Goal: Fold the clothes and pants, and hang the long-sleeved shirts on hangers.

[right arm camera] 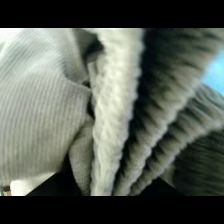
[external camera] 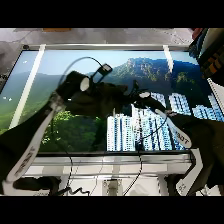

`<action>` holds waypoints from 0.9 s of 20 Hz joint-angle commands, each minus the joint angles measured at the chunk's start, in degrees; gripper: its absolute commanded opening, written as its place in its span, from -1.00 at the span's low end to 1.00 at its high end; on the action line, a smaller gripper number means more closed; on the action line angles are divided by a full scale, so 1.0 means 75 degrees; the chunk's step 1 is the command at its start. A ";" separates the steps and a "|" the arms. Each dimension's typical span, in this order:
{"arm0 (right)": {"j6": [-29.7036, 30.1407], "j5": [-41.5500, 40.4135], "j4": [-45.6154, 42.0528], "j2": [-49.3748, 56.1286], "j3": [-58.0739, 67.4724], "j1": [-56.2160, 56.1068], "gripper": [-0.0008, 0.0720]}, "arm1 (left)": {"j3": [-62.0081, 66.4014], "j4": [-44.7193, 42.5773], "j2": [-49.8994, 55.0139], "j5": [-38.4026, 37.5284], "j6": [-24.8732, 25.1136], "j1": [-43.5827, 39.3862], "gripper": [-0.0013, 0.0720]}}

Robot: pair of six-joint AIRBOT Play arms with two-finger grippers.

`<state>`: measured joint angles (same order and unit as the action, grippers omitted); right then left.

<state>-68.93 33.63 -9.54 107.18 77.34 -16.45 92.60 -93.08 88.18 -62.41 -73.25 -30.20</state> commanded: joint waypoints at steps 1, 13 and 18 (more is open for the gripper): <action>0.0114 0.0784 -0.0192 -0.0729 0.0006 0.0863 -0.89 | 0.0006 -0.0694 -0.1239 0.0012 0.0000 0.0003 -0.94; -0.1332 0.1979 -0.2576 -0.5453 0.0006 0.5493 -0.89 | 0.0006 -0.0734 -0.3806 0.0006 -0.0003 0.0000 -0.94; -0.2369 0.2133 -0.4698 -0.6985 0.0006 0.7997 -0.89 | 0.0003 -0.0734 -0.4062 0.0003 -0.0003 0.0000 -0.94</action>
<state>-81.65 48.77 -34.02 61.04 77.34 33.50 92.60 -98.54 59.00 -62.43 -73.28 -30.22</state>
